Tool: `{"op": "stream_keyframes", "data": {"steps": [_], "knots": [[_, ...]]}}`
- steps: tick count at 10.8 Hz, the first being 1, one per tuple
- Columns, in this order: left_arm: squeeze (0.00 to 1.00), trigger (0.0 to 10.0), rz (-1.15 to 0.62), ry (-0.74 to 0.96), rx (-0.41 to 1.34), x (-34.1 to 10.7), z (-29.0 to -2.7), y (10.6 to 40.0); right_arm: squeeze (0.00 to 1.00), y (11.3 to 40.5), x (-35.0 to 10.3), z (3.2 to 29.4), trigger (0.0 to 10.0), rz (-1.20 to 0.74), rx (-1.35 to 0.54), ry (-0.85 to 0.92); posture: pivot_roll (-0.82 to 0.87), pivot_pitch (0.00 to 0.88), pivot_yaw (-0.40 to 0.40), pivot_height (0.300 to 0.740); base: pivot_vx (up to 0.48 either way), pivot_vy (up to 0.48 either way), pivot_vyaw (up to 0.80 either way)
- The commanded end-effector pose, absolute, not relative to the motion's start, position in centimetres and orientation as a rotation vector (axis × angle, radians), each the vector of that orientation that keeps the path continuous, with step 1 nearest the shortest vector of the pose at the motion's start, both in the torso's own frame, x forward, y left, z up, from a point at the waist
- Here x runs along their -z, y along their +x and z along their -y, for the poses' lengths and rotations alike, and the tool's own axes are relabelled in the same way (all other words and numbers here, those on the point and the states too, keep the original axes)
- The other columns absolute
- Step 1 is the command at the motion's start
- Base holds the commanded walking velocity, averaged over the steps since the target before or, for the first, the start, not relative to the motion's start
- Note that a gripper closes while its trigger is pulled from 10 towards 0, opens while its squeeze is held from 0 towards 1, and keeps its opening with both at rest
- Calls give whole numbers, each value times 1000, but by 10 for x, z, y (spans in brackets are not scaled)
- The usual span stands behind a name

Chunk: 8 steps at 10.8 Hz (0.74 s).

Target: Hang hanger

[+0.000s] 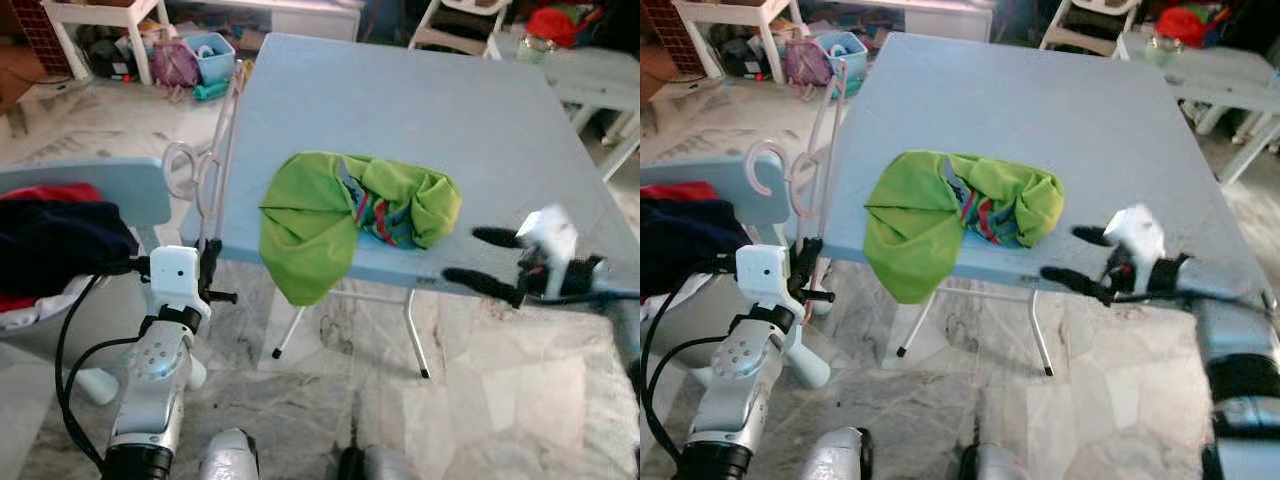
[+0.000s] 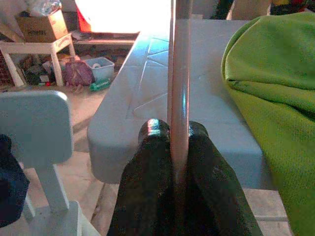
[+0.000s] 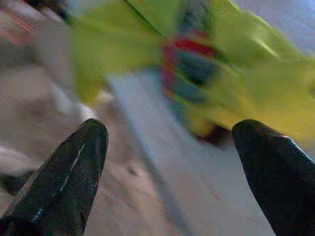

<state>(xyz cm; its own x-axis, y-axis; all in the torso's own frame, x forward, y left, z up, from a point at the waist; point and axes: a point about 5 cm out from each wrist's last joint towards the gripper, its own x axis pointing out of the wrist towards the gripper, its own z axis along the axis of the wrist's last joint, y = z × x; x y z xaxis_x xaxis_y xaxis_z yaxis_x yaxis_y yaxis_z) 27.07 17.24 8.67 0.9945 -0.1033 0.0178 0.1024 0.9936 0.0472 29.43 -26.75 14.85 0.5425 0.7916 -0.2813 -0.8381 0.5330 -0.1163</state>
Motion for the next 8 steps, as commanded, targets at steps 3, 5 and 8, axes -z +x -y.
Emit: {"op": "stream_keyframes", "data": {"steps": [3,5,8], "knots": [[0,10000,-16,47,118,-81,-167,269,0,289,-151,200,10000,-41,-1131,112,99,125,-50,740,0,0,0],[0,10000,-16,49,122,-82,-167,270,0,285,-148,157,10000,-19,-1202,261,104,128,-51,740,0,0,0],[0,10000,-19,39,109,-82,-165,271,0,318,-117,120,10000,-151,-942,61,107,138,-65,740,0,0,0]]}}
